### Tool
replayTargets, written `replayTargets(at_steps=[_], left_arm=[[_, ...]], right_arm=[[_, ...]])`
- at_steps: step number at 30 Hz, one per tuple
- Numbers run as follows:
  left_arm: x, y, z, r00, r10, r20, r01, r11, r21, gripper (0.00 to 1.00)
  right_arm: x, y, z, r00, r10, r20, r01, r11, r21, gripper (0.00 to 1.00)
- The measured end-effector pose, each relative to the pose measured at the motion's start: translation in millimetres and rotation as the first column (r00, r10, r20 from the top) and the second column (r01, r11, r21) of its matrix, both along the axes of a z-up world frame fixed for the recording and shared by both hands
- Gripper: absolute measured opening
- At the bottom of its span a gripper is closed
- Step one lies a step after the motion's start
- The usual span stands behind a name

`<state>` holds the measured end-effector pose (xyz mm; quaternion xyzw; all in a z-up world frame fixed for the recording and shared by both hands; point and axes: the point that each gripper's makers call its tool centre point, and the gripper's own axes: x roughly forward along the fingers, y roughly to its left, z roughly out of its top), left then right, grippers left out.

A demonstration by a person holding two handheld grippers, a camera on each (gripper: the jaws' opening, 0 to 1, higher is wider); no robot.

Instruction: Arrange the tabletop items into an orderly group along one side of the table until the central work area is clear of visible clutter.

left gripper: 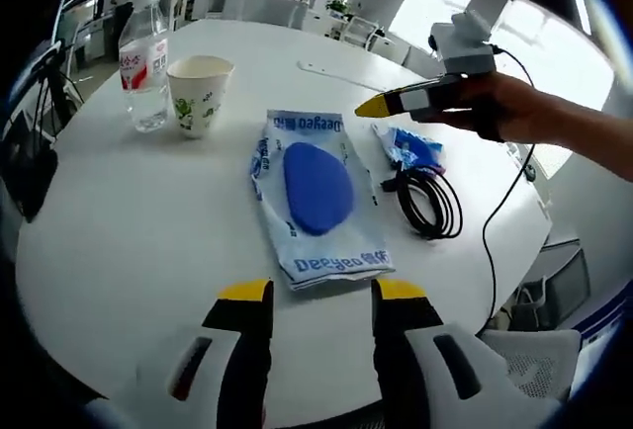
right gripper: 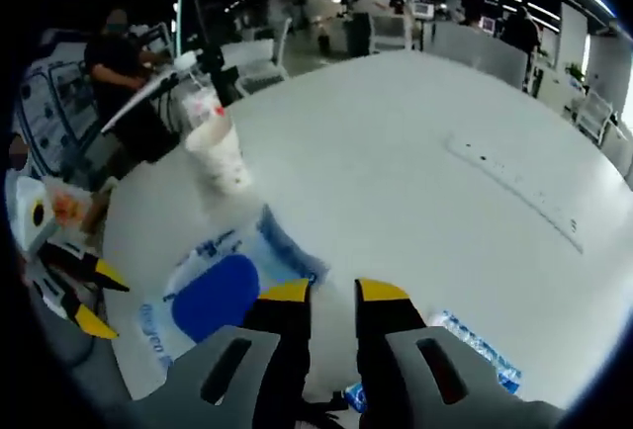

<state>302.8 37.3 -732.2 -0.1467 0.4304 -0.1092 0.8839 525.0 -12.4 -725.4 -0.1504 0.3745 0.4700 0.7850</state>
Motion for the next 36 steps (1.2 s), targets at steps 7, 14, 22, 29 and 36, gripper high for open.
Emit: replayTargets(at_steps=[7,14,22,29,36], left_arm=[[-10.6,-1,-2.7,1.000,0.003,-0.011,-0.003,1.000,-0.010,0.39],[-12.7,6,-0.1,0.999,0.028,-0.016,-0.028,0.999,-0.019,0.38],[-14.4,6,-1.7,0.999,0.029,-0.024,-0.029,0.999,-0.018,0.38],[-9.4,0,-5.4,0.998,0.044,-0.038,-0.045,0.998,-0.049,0.36],[2.2,-2,-7.5,0.997,0.061,-0.045,-0.064,0.995,-0.070,0.34]], right_arm=[[-6,21,-12.8,0.995,0.100,-0.012,-0.101,0.994,-0.052,0.18],[-5,30,-26.1,0.986,0.168,0.003,-0.166,0.977,-0.134,0.14],[-8,27,-20.5,0.991,0.130,-0.016,-0.131,0.986,-0.107,0.03],[-15,12,-19.0,0.992,0.124,-0.024,-0.126,0.984,-0.123,0.01],[-18,-2,-19.0,0.992,0.119,-0.029,-0.122,0.984,-0.129,0.00]])
